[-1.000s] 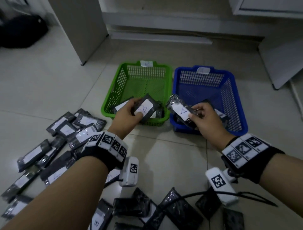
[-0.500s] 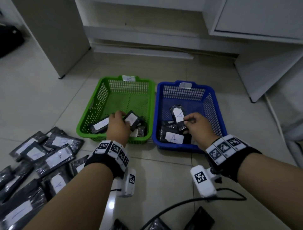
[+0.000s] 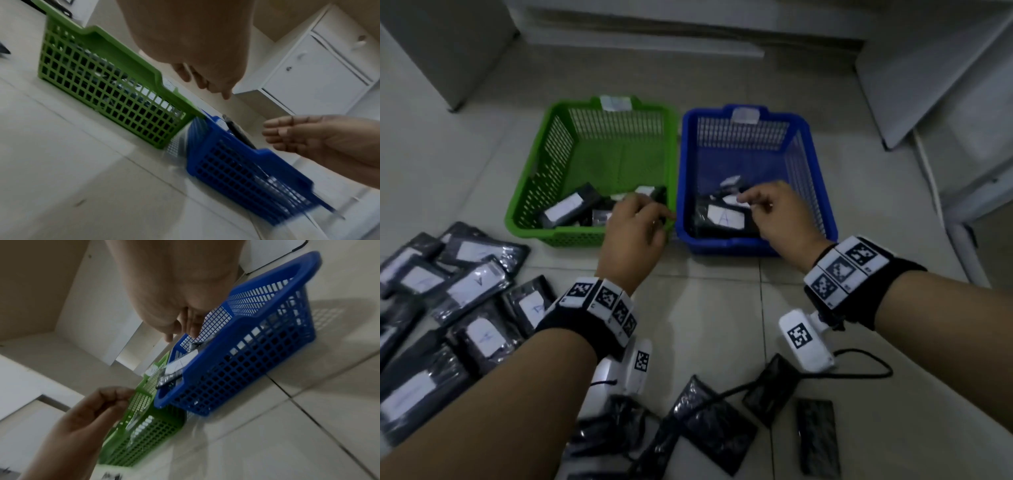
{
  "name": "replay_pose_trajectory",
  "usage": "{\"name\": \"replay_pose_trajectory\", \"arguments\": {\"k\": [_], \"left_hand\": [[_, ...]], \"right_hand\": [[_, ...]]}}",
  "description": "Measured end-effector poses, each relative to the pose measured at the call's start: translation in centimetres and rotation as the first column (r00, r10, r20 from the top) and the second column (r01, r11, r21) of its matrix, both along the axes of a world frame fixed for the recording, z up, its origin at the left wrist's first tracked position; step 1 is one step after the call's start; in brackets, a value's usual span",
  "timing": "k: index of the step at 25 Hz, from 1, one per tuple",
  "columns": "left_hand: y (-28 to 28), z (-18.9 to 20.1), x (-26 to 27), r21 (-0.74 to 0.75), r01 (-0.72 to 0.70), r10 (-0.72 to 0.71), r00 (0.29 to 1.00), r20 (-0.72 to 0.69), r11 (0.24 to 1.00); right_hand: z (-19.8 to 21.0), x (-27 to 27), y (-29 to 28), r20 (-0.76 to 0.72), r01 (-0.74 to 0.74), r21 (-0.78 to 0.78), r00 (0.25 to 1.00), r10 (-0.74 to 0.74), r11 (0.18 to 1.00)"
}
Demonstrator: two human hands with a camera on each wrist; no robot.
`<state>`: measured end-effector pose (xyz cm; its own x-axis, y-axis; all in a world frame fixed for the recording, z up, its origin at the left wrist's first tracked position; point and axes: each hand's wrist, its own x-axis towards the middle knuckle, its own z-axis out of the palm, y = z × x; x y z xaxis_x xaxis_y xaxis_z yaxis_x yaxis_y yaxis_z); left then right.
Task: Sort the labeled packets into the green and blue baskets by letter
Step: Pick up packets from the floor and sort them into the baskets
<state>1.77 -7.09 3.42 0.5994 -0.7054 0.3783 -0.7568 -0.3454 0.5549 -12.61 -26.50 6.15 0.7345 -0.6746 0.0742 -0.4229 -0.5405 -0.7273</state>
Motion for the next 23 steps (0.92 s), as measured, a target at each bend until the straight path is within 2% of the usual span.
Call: {"name": "replay_pose_trajectory", "arguments": {"k": [2,4,7,9,11,13,15,17,20,22,23], "left_hand": [[0.2,0.2,-2.6,-0.024,0.202,-0.203,0.978,-0.057,0.979],[0.2,-0.2,-5.4,0.017,0.323,-0.317,0.936,-0.15,0.946],[0.2,-1.6,-10.4,0.145,0.454,-0.372,0.844,-0.386,0.879],[0.4,-2.9,-14.0,0.247,0.558,-0.394,0.777,-0.49,0.793],[0.8,-4.1,-17.3,0.371,0.602,-0.383,0.767,-0.515,0.707],[1.3,-5.1,-19.6,0.476,0.573,-0.363,0.808,-0.464,0.667],[1.5,-5.4,-20.4,0.507,0.55,-0.37,0.83,-0.417,0.664],[1.3,-5.4,-20.0,0.485,0.552,-0.364,0.826,-0.43,0.679],[0.7,-4.7,-18.2,0.405,0.567,-0.327,0.787,-0.523,0.717],[0.4,-3.9,-17.1,0.379,0.563,-0.262,0.75,-0.607,0.735],[0.3,-3.6,-16.6,0.339,0.531,-0.182,0.704,-0.686,0.776]], "right_hand": [[0.7,-3.5,2.7,0.04,-0.02,-0.044,0.999,0.021,0.999],[0.3,-6.9,4.7,-0.015,-0.064,-0.014,0.998,0.064,0.998],[-1.5,-11.5,5.9,-0.153,-0.009,0.079,0.988,0.021,0.997],[-2.5,-14.3,6.0,-0.212,0.028,0.113,0.977,-0.003,0.993],[-3.3,-17.2,6.2,-0.304,0.028,0.107,0.953,0.006,0.994],[-4.1,-20.0,6.7,-0.395,0.046,0.135,0.919,0.012,0.99],[-4.8,-22.3,7.5,-0.454,0.048,0.173,0.89,0.036,0.984],[-5.2,-23.6,8.4,-0.53,0.033,0.204,0.844,0.082,0.978],[-5.5,-23.7,9.7,-0.655,-0.059,0.183,0.737,0.166,0.981],[-5.7,-23.1,10.1,-0.666,-0.126,0.162,0.718,0.203,0.979],[-5.6,-22.7,10.0,-0.66,-0.127,0.191,0.718,0.223,0.973]]}}
